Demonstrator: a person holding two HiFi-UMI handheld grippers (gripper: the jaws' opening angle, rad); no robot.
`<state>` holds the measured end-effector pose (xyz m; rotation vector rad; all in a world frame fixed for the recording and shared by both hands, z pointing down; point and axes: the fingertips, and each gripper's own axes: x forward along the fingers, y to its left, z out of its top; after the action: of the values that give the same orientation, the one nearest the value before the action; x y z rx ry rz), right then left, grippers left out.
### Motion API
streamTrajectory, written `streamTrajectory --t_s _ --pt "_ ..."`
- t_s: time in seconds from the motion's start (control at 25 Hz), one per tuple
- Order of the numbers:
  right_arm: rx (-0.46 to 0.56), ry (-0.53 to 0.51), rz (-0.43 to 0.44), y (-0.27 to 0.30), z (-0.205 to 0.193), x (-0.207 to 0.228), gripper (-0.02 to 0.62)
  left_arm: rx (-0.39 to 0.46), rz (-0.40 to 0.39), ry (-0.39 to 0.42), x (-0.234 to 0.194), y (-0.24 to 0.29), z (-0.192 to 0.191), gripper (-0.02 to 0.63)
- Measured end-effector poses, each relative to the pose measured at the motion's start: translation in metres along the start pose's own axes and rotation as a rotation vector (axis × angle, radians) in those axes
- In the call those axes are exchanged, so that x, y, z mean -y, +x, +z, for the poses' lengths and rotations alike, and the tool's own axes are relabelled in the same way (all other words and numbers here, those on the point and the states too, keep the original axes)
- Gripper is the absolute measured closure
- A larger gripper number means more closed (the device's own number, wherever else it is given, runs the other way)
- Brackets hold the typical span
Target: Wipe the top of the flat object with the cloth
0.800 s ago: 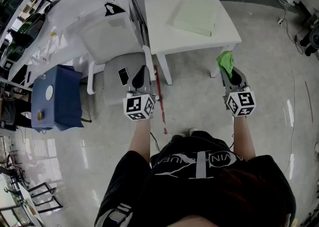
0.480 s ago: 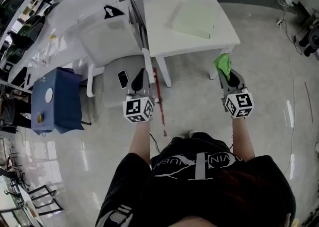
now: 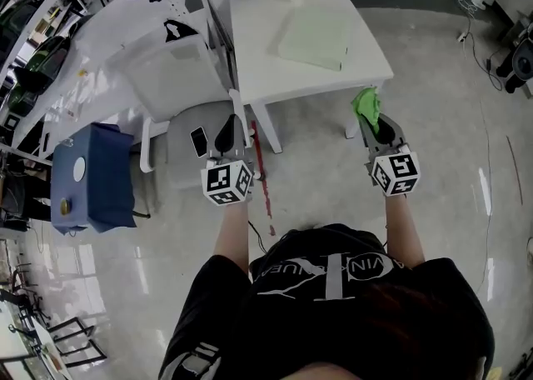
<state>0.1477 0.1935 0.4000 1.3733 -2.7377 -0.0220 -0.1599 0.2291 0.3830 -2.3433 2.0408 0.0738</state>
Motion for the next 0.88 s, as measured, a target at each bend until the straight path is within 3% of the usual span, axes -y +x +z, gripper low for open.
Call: streamTrajectory --t_s 0.48,0.88 --pt "0.019 0.009 -0.001 0.015 -0.003 0.044 0.532 0.002 -0.001 -0.006 0.016 0.039 -0.012 0.595" --pt "-0.023 0.012 -0.032 0.092 -0.011 0.081 0.532 -0.012 -0.057 -0.013 -0.007 0.140 -0.032 0.595"
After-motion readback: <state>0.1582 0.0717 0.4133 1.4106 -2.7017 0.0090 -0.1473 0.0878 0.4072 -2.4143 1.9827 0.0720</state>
